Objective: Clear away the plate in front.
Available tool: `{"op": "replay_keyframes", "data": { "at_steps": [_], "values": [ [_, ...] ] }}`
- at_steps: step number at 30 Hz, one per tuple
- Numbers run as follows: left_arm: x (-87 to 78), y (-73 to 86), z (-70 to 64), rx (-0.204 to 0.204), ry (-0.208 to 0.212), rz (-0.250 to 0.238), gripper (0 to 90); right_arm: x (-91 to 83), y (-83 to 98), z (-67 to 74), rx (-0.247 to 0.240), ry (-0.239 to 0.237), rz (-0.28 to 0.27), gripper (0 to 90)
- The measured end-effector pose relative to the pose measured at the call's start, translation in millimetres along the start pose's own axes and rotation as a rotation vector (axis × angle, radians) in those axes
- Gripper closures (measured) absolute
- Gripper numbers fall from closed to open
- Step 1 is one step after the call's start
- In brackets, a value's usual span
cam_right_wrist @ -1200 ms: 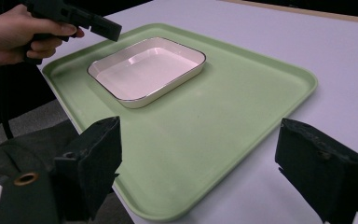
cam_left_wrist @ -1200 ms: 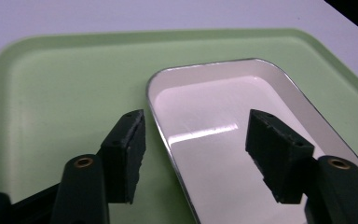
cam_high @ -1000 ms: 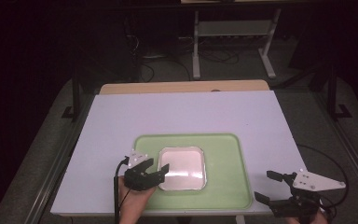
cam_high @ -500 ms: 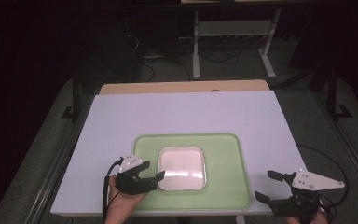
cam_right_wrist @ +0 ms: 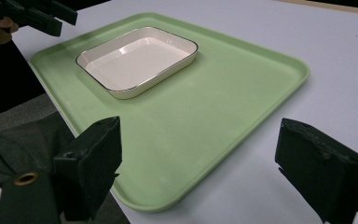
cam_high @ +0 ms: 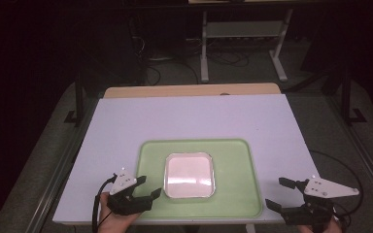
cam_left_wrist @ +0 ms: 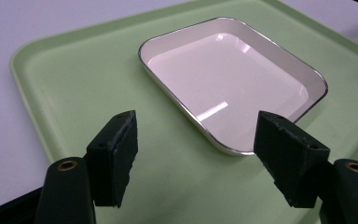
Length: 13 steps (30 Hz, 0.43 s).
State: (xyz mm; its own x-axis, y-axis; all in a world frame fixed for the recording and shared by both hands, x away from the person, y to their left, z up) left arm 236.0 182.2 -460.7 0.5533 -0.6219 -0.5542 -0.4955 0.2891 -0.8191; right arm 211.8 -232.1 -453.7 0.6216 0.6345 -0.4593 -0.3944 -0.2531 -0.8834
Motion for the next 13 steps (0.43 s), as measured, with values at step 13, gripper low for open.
{"op": "replay_keyframes", "data": {
  "at_steps": [13],
  "values": [
    [-2.6, 2.6, -2.4, -0.020, 0.016, -0.019, 29.9, -0.5, -2.3, 6.0, -0.015, -0.017, -0.007, 13.8]
  ]
}}
Point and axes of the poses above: each handheld gripper's, and its own axes: x roughly forward along the jaws, y roughly out of its underside, z roughly to its left, the point moved 6 cm from there along x, roughly forward along the jaws, and after that the axes turned 5 degrees about y, right-handed, at the moved point
